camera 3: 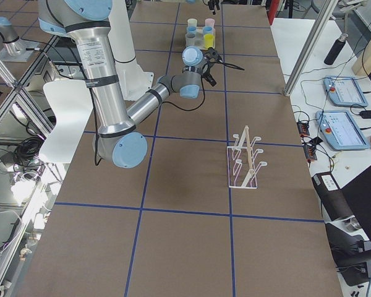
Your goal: Transfer IKEA cup to right arm and place on rack
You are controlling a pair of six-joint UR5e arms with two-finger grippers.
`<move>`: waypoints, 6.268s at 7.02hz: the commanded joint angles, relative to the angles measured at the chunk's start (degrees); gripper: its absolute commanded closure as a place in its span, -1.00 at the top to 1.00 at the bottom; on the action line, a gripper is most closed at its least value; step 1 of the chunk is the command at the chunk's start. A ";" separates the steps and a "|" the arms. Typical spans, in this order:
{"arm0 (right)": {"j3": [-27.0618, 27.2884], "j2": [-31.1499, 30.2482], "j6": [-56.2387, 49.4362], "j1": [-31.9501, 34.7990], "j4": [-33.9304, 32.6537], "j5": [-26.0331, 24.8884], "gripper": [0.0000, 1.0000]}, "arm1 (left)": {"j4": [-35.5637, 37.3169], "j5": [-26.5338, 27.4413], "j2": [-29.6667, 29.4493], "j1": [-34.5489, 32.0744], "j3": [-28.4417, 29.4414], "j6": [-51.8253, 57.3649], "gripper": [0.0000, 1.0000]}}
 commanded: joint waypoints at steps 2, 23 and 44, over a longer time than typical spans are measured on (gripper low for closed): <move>-1.59 1.69 -0.84 -6.04 6.93 -10.71 0.96 | -1.95 4.14 1.14 4.34 0.46 -2.20 0.99; -6.78 4.67 -6.01 -17.03 22.49 -25.38 0.96 | 3.77 -18.23 -2.72 -13.49 -18.47 -35.93 -1.00; -12.93 10.66 -28.00 -18.36 33.04 -25.41 0.48 | 3.77 14.46 -22.06 38.46 -32.32 -80.08 -1.00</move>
